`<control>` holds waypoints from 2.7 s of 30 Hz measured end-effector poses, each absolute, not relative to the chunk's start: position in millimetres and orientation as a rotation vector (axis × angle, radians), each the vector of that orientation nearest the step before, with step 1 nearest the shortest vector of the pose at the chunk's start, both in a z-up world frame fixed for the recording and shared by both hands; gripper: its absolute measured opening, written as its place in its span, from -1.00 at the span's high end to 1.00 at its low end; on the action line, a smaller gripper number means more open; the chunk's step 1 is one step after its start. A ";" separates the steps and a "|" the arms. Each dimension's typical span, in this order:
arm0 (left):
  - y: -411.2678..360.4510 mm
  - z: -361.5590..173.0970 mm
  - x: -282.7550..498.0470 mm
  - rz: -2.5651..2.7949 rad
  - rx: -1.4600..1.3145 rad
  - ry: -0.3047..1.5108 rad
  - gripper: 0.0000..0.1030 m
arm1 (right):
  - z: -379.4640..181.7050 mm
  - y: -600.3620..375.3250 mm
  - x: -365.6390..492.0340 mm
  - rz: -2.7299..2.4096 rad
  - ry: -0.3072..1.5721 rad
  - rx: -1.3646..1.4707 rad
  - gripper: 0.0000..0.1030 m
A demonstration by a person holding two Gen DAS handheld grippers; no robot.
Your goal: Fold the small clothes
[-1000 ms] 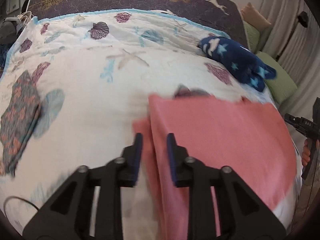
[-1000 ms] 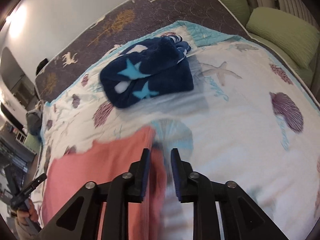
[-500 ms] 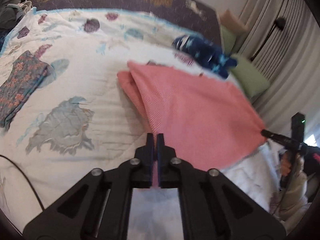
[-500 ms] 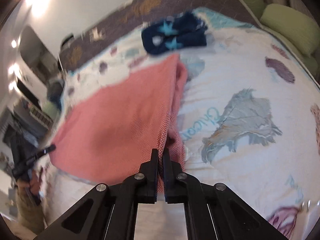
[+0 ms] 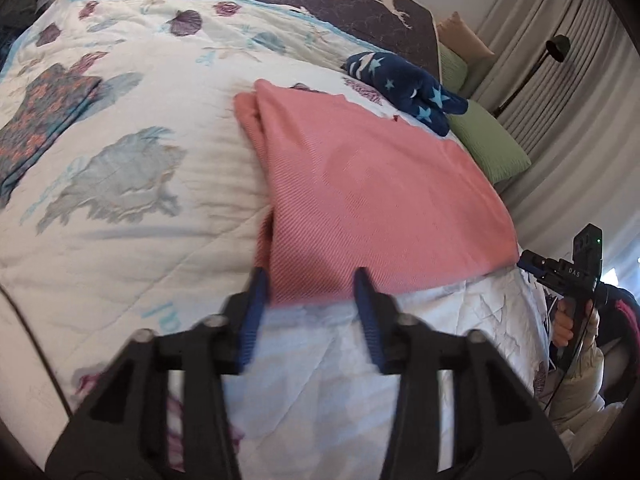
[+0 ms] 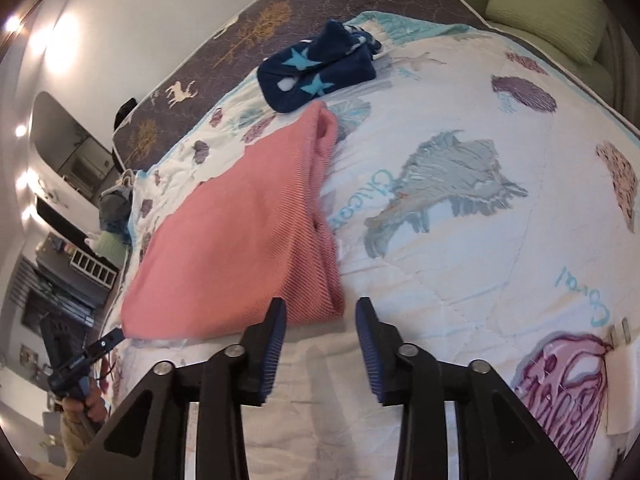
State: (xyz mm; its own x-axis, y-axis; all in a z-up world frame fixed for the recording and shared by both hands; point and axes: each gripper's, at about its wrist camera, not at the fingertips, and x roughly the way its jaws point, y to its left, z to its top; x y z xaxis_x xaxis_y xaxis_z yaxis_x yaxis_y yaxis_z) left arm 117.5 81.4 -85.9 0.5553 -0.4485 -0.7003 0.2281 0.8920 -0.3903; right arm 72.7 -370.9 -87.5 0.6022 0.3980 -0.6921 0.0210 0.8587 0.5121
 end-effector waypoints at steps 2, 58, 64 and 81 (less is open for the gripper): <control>82.1 -88.7 122.6 -0.401 -0.299 0.911 0.87 | -88.4 -365.8 79.0 0.241 0.908 0.509 0.26; 97.4 -67.1 -12.9 -0.347 -0.255 0.938 0.53 | -68.8 -356.3 -59.7 -0.046 0.931 0.362 0.49; 88.3 -39.2 33.1 -0.343 -0.237 0.775 -0.01 | -24.3 -356.5 -37.2 -0.092 0.665 0.258 -0.07; 50.3 -69.4 136.9 -0.398 -0.155 0.850 -0.21 | -57.0 -336.4 115.1 0.159 0.846 0.249 -0.06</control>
State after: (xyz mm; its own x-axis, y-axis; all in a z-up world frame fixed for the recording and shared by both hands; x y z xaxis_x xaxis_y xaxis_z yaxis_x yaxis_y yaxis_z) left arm 136.9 50.3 -69.4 0.5915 -0.4016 -0.6992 0.2798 0.9155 -0.2892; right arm 115.1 -336.4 -57.0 0.6537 0.2375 -0.7185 -0.0403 0.9591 0.2803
